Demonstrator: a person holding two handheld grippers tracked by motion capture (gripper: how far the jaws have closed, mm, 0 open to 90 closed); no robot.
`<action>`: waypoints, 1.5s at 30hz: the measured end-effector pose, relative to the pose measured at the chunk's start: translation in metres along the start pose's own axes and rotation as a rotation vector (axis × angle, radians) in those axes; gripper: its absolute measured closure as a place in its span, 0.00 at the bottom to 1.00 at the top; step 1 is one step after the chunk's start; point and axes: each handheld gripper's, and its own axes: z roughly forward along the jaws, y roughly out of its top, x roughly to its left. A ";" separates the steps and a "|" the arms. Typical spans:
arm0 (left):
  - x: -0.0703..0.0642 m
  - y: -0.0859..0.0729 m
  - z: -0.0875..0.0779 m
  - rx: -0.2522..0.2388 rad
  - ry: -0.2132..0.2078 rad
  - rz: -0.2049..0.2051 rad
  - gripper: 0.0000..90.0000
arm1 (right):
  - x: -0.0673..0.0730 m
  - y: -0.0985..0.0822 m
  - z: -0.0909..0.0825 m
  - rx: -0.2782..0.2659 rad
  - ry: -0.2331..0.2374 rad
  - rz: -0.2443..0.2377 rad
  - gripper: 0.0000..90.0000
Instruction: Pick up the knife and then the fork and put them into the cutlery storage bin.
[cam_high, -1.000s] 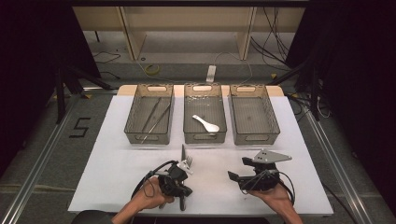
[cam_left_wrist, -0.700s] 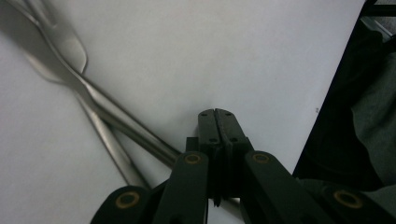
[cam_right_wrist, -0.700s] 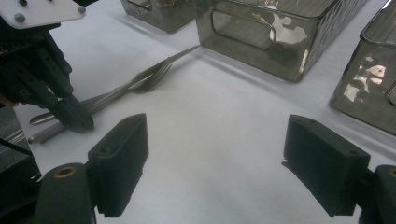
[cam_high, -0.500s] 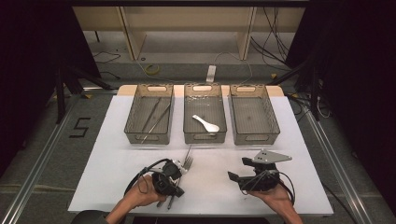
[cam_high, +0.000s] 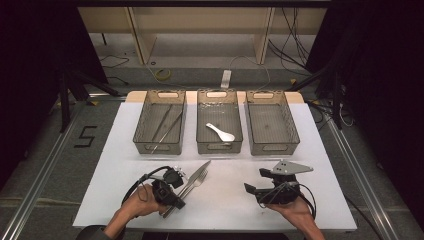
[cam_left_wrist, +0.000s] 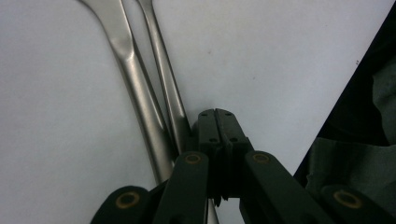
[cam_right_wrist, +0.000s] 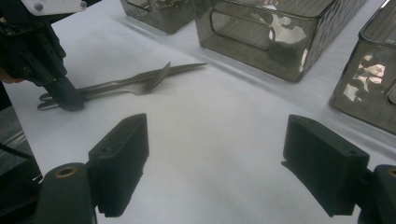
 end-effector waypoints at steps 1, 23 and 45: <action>0.001 -0.001 0.000 0.000 -0.004 -0.005 0.99 | 0.000 0.000 0.000 0.000 0.000 -0.001 0.26; 0.027 -0.012 -0.021 -0.042 0.144 -0.077 0.99 | 0.001 0.001 0.000 0.002 0.000 -0.004 0.26; 0.041 0.005 -0.032 -0.032 0.310 -0.046 0.36 | 0.002 0.001 0.001 0.005 0.009 -0.004 0.26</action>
